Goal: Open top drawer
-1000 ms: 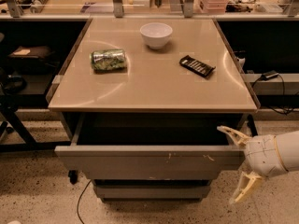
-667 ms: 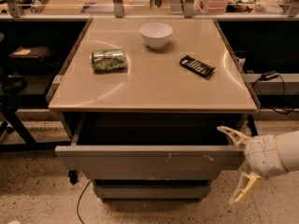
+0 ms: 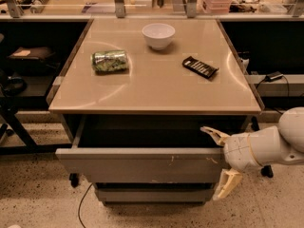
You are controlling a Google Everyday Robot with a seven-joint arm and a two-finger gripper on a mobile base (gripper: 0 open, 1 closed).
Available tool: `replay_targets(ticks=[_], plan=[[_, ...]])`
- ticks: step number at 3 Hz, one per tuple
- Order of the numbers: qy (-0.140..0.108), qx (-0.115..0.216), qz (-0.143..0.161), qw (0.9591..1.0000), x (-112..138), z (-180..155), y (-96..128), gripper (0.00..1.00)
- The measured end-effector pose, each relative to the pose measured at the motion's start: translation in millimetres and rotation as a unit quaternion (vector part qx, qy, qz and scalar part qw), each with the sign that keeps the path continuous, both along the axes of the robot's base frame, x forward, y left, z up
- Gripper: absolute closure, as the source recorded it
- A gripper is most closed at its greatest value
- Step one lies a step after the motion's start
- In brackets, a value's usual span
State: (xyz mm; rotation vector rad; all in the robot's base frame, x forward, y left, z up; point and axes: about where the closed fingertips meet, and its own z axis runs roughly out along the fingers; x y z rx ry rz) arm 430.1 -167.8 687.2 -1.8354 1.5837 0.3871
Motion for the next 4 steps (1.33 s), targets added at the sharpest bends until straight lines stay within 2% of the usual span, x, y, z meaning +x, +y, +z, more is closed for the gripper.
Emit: replay_targets(ticks=[1, 3, 4], plan=[[0.009, -0.014, 0.002, 0.9999, 8, -15, 7, 0.0], [0.038, -0.046, -0.021, 0.998, 27, -52, -5, 0.0], [0.039, -0.047, -0.022, 0.9979, 27, -53, -5, 0.2]])
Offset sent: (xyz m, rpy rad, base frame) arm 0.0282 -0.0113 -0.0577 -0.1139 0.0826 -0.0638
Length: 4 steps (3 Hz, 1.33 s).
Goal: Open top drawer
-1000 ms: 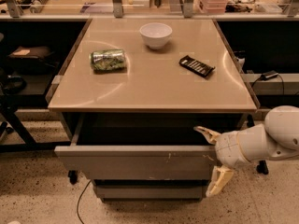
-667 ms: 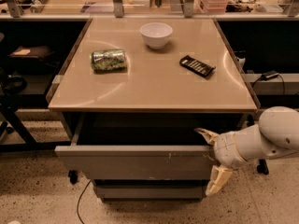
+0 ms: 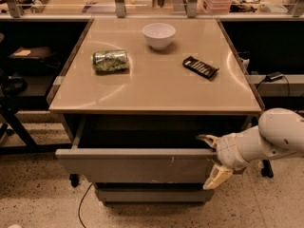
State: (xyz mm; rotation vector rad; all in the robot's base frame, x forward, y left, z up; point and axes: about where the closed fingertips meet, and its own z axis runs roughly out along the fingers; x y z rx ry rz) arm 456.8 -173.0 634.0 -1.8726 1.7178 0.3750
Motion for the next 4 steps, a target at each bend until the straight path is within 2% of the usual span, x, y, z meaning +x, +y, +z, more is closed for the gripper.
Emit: replay_targets(ticks=[1, 2, 3, 4], plan=[[0.0, 0.0, 0.0, 1.0, 0, 0, 0, 0.42], [-0.012, -0.014, 0.01, 0.9998, -11, 10, 4, 0.65], [-0.031, -0.016, 0.014, 0.9993, -56, 16, 6, 0.88], [-0.031, -0.016, 0.014, 0.9993, -55, 20, 6, 0.87]])
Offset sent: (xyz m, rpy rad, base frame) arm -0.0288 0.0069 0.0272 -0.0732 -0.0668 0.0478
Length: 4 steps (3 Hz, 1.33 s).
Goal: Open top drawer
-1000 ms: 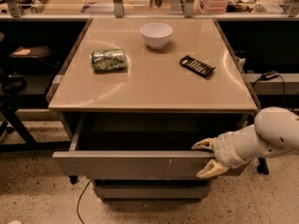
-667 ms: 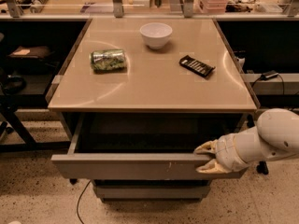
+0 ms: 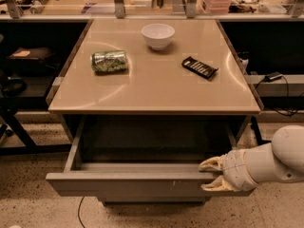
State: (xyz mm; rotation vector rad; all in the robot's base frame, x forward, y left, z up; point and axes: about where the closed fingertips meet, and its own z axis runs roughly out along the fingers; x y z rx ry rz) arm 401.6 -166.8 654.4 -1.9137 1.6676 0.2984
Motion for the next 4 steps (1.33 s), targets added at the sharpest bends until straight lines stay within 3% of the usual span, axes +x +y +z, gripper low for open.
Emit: replay_targets(ticks=[2, 3, 4], plan=[[0.0, 0.0, 0.0, 1.0, 0, 0, 0, 0.41], [0.024, 0.015, 0.032, 0.9991, -28, -17, -8, 0.44], [0.025, 0.016, 0.034, 0.999, -30, -13, -8, 0.67]])
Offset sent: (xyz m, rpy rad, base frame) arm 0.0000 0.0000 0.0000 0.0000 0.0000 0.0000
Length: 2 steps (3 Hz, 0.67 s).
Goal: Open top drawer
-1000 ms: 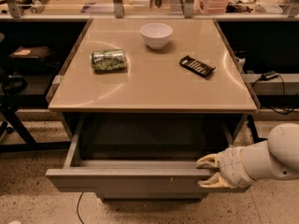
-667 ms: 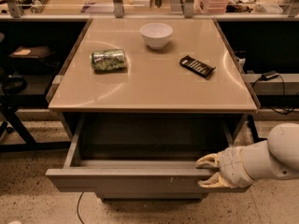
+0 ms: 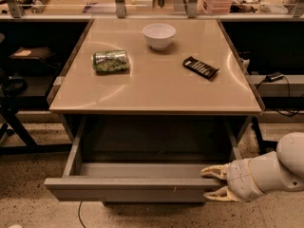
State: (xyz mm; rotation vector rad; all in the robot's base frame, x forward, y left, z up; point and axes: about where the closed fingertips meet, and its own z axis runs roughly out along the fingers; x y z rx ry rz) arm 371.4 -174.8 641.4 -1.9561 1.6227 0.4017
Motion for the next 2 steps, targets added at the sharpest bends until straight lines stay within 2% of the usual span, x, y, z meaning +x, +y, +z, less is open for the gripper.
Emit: replay_targets(ticks=[1, 2], plan=[[0.004, 0.002, 0.006, 1.0, -14.0, -2.4, -4.3, 0.92], [0.004, 0.002, 0.006, 1.0, -15.7, -1.0, -3.5, 1.0]])
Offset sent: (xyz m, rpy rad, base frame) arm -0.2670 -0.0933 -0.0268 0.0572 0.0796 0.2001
